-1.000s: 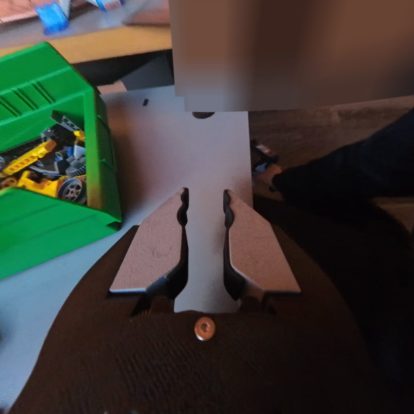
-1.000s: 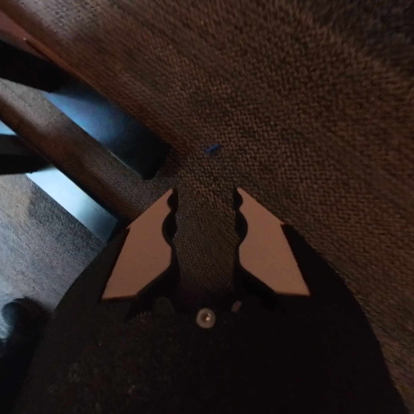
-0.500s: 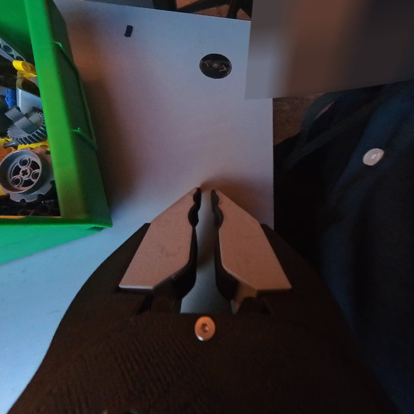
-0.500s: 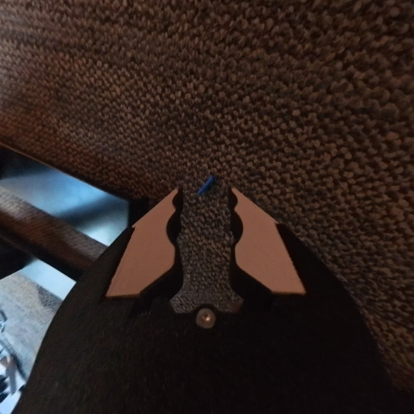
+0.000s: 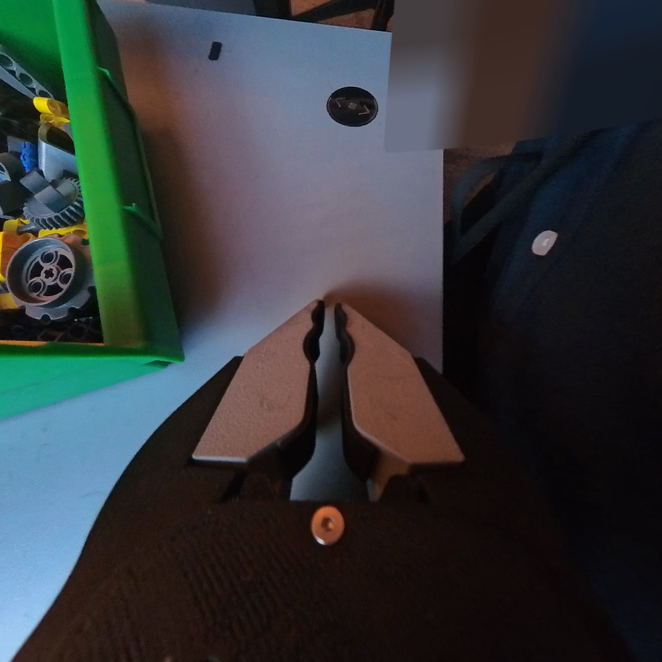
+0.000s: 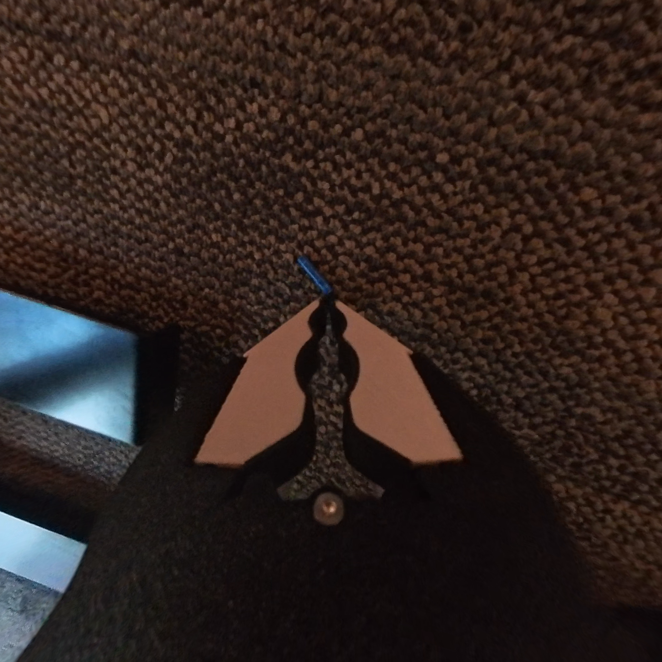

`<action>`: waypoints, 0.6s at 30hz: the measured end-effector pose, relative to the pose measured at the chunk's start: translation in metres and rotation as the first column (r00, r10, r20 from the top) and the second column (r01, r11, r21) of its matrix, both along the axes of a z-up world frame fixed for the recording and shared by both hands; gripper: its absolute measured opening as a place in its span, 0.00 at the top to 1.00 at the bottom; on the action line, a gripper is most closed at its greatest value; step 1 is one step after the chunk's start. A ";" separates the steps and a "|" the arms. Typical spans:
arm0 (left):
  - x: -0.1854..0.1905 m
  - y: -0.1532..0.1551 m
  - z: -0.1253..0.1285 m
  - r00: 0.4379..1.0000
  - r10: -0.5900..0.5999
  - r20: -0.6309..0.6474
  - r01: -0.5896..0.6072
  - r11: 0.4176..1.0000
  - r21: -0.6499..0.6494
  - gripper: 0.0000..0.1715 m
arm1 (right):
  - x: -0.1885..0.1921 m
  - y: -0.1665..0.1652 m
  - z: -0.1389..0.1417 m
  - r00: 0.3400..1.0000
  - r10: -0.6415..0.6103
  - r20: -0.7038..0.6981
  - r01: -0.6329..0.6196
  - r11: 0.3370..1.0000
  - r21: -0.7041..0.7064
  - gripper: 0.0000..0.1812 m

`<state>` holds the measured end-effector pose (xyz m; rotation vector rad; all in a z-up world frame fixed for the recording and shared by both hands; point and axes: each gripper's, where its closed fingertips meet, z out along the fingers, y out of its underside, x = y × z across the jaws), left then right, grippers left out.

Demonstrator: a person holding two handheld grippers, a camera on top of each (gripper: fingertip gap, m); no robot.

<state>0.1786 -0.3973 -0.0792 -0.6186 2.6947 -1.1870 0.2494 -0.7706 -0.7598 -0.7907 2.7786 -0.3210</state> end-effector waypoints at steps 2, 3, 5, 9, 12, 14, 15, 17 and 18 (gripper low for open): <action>0.001 0.000 0.000 1.000 0.004 -0.012 -0.004 1.000 -0.006 0.99 | -0.001 0.001 0.002 0.999 0.036 0.022 -0.037 0.999 0.006 1.00; 0.001 0.000 0.000 1.000 0.006 -0.019 -0.006 1.000 -0.009 0.99 | -0.001 0.000 0.004 0.997 0.059 0.048 -0.060 0.998 0.006 1.00; 0.001 0.000 0.000 1.000 0.008 -0.028 -0.008 1.000 -0.013 0.99 | -0.005 -0.005 0.005 0.989 0.119 0.085 -0.118 0.993 -0.012 0.94; 0.002 0.000 0.000 0.999 0.012 -0.031 -0.012 1.000 -0.015 1.00 | -0.001 -0.011 0.011 0.957 0.253 0.141 -0.249 0.967 -0.047 0.90; 0.002 0.000 0.000 0.999 0.011 -0.033 -0.011 1.000 -0.016 1.00 | 0.011 -0.005 0.015 0.929 0.346 0.132 -0.337 0.938 -0.083 0.91; 0.002 0.000 0.000 1.000 0.010 -0.029 -0.011 1.000 -0.014 1.00 | 0.018 0.000 0.014 0.909 0.401 0.110 -0.391 0.914 -0.104 0.91; 0.002 0.000 0.000 0.999 0.010 -0.030 -0.011 1.000 -0.015 1.00 | 0.020 0.001 0.012 0.902 0.422 0.090 -0.412 0.905 -0.112 0.92; 0.002 0.000 0.000 1.000 0.010 -0.030 -0.011 1.000 -0.014 1.00 | 0.019 -0.001 0.006 0.903 0.428 0.045 -0.421 0.900 -0.115 0.95; 0.002 0.000 0.000 1.000 0.010 -0.030 -0.011 1.000 -0.015 1.00 | 0.020 0.001 0.003 0.903 0.427 0.051 -0.421 0.902 -0.100 0.96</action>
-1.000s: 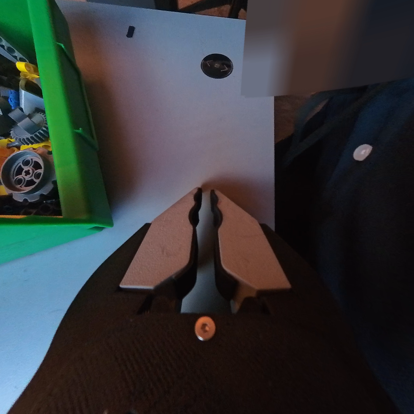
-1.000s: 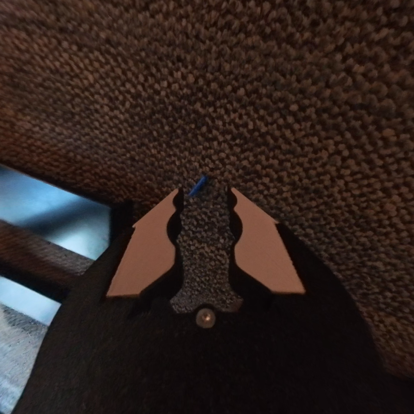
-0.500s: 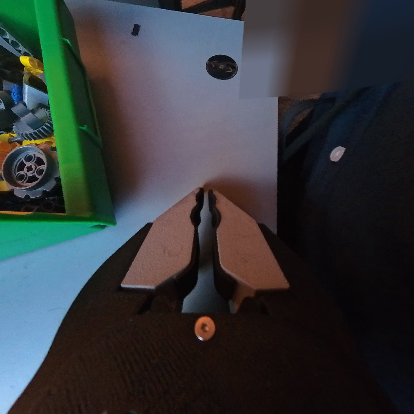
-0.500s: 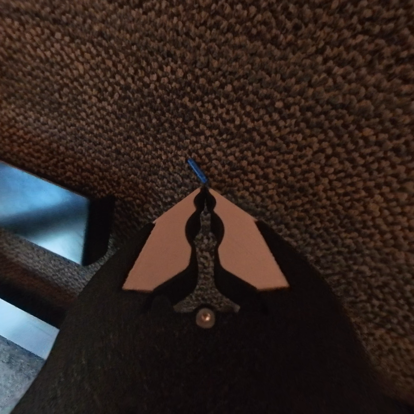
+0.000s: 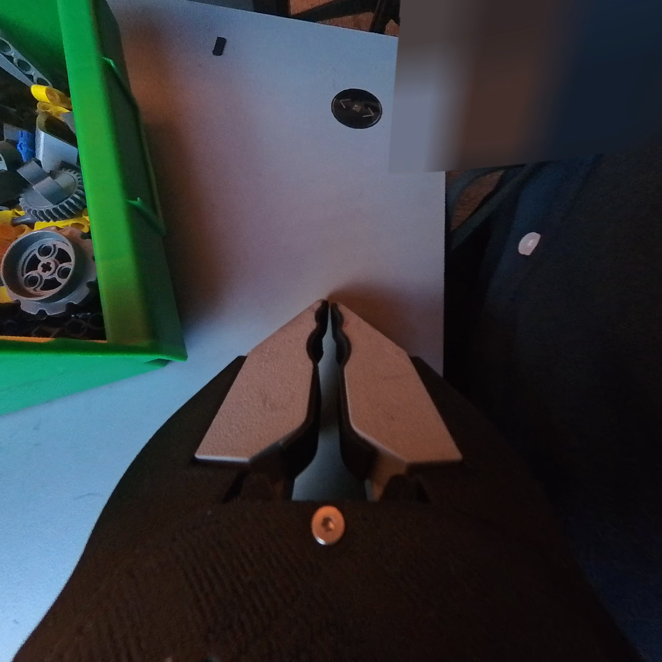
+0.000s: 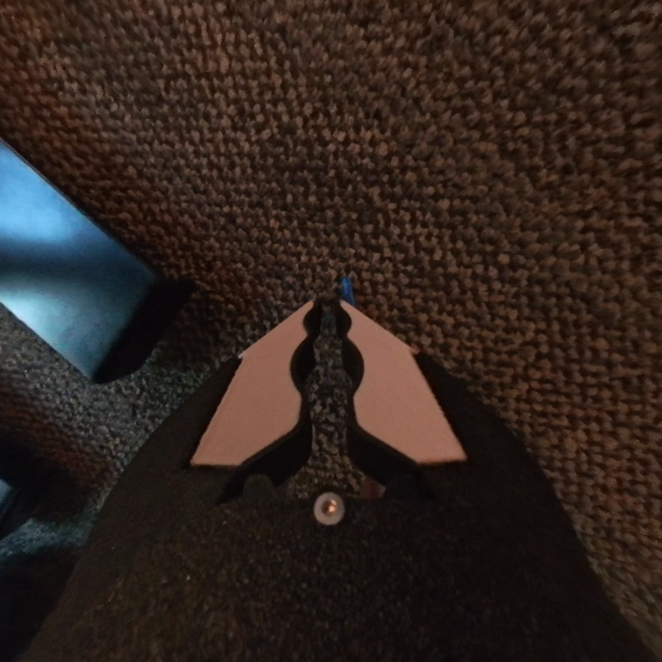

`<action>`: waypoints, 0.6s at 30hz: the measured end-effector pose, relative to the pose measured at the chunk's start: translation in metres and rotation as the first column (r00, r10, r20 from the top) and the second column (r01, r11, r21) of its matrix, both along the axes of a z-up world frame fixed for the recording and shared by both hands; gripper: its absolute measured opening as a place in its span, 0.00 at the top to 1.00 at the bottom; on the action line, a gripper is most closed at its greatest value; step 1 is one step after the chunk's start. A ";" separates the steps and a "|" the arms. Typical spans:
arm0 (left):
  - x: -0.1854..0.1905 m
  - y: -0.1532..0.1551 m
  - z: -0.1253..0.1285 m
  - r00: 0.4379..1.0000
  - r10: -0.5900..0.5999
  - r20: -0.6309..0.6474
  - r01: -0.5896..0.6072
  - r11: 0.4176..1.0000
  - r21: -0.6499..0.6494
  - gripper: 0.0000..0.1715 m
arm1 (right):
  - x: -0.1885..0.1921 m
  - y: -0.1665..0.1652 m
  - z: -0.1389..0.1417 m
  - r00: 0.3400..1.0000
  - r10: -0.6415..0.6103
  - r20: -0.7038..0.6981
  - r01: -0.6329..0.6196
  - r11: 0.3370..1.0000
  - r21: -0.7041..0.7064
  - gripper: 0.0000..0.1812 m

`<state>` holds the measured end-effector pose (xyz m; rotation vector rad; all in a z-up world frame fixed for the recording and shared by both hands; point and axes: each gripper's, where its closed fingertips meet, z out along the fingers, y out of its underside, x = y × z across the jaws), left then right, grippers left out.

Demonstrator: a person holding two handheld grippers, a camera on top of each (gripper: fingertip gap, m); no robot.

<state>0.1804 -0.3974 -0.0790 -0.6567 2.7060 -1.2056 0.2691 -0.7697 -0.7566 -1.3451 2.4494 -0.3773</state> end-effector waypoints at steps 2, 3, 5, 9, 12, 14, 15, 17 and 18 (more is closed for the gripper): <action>0.000 0.000 0.000 1.000 0.000 -0.002 0.000 1.000 -0.002 1.00 | -0.002 0.001 -0.004 1.000 0.004 -0.009 -0.004 1.000 0.010 0.98; 0.000 0.000 0.000 1.000 0.000 -0.005 0.000 1.000 -0.003 1.00 | -0.002 0.000 -0.003 1.000 -0.005 -0.008 0.005 1.000 0.013 1.00; 0.000 0.000 0.000 1.000 0.000 -0.016 0.000 1.000 -0.009 1.00 | -0.001 -0.001 0.000 1.000 -0.013 0.012 0.013 1.000 0.016 0.93; 0.000 -0.001 0.000 1.000 0.000 -0.029 -0.001 1.000 -0.015 1.00 | 0.001 -0.002 0.009 0.998 0.026 0.052 -0.024 0.999 -0.033 0.94; 0.000 -0.001 0.000 0.999 0.000 -0.046 -0.001 1.000 -0.023 1.00 | -0.003 -0.014 0.011 0.999 -0.013 0.052 0.016 0.998 -0.061 0.94; 0.000 -0.001 0.000 0.999 0.000 -0.052 -0.002 1.000 -0.026 1.00 | -0.006 -0.016 0.007 1.000 -0.012 0.027 0.014 0.999 -0.049 0.92; 0.000 -0.001 0.000 0.999 0.000 -0.052 -0.002 1.000 -0.026 1.00 | -0.008 -0.017 0.003 1.000 -0.002 0.000 0.002 0.999 -0.054 0.93; 0.000 -0.001 0.000 0.999 0.000 -0.051 -0.001 1.000 -0.025 1.00 | -0.009 -0.012 -0.002 1.000 0.021 -0.015 -0.021 0.999 -0.028 0.98; 0.000 -0.001 0.000 0.999 0.000 -0.052 -0.002 1.000 -0.026 1.00 | -0.009 -0.012 -0.003 1.000 0.024 -0.014 -0.024 0.999 -0.029 0.98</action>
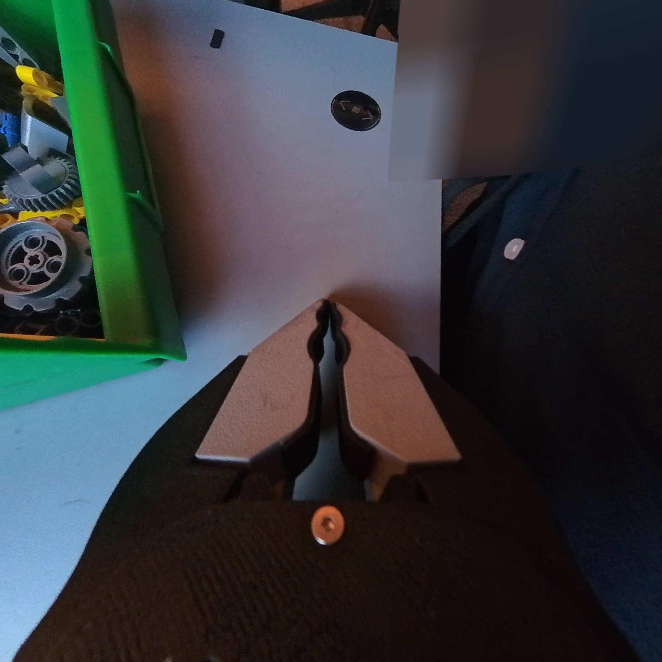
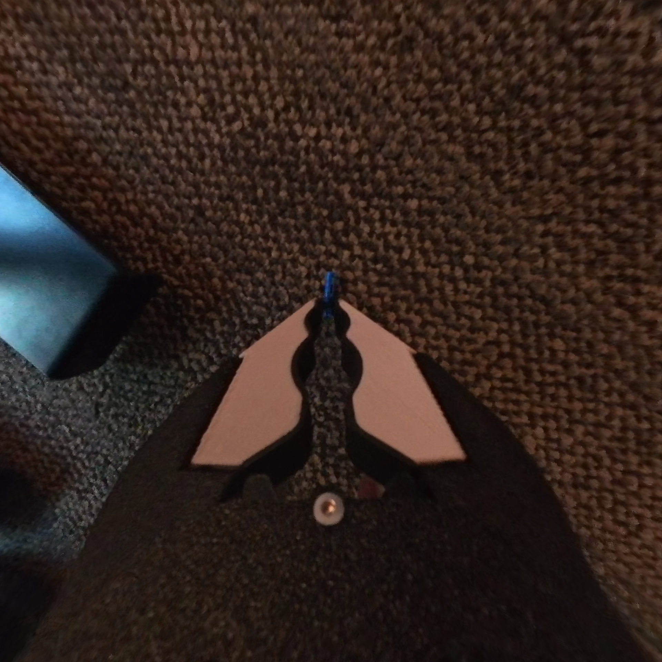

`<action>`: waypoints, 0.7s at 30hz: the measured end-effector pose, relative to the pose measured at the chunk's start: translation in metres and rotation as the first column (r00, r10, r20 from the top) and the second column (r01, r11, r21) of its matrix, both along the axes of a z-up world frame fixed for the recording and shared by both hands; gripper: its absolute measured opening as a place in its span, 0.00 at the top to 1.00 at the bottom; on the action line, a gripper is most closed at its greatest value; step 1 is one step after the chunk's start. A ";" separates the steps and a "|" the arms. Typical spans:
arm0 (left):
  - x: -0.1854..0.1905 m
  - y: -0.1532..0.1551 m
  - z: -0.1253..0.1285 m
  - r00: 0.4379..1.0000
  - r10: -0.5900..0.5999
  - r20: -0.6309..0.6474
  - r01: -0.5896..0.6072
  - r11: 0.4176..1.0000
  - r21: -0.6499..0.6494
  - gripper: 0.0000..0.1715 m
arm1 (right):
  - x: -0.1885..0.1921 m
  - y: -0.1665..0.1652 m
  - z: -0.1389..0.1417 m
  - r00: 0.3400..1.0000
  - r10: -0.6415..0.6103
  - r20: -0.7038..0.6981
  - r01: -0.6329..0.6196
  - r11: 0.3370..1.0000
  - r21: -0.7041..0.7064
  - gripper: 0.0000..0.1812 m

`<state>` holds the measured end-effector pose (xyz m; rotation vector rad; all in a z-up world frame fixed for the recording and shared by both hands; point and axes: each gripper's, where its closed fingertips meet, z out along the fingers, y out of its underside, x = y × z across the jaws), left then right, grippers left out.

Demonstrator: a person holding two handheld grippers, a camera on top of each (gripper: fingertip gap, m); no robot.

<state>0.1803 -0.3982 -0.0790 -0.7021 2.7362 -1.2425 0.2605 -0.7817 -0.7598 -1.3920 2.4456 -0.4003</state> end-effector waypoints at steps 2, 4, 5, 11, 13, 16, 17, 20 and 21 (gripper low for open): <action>0.000 0.000 0.000 1.000 0.000 -0.005 0.000 1.000 -0.003 1.00 | 0.000 -0.001 0.000 1.000 -0.010 0.006 0.010 1.000 0.007 0.99; 0.000 0.000 0.000 1.000 0.000 -0.010 0.000 1.000 -0.005 1.00 | 0.000 -0.001 0.000 1.000 -0.003 0.004 0.003 1.000 0.019 0.99; 0.000 0.000 0.000 1.000 0.001 -0.011 -0.001 1.000 -0.005 1.00 | 0.000 -0.001 0.000 1.000 0.014 -0.002 -0.014 1.000 0.018 0.99; 0.000 0.000 0.000 1.000 0.000 -0.017 0.000 1.000 -0.008 1.00 | -0.004 -0.006 0.020 0.999 0.043 0.003 -0.043 0.999 -0.008 0.99; 0.000 -0.001 0.000 1.000 -0.002 -0.020 0.001 1.000 -0.008 1.00 | -0.006 -0.017 0.039 0.999 0.043 0.016 -0.042 0.998 -0.036 0.99; -0.003 -0.001 0.000 1.000 -0.022 -0.003 0.022 1.000 0.002 1.00 | -0.010 -0.044 0.083 0.996 0.078 0.034 -0.073 0.991 -0.116 0.99; -0.004 -0.001 0.000 1.000 -0.026 0.004 0.026 1.000 0.006 1.00 | -0.011 -0.055 0.101 0.995 0.091 0.043 -0.084 0.986 -0.143 0.99; -0.007 -0.002 0.000 0.999 -0.045 0.025 0.044 0.999 0.018 1.00 | -0.025 -0.094 0.166 0.990 0.119 0.073 -0.099 0.968 -0.231 0.99; -0.007 -0.002 0.000 0.998 -0.048 0.034 0.048 0.999 0.023 1.00 | -0.034 -0.105 0.189 0.989 0.123 0.086 -0.098 0.963 -0.252 0.99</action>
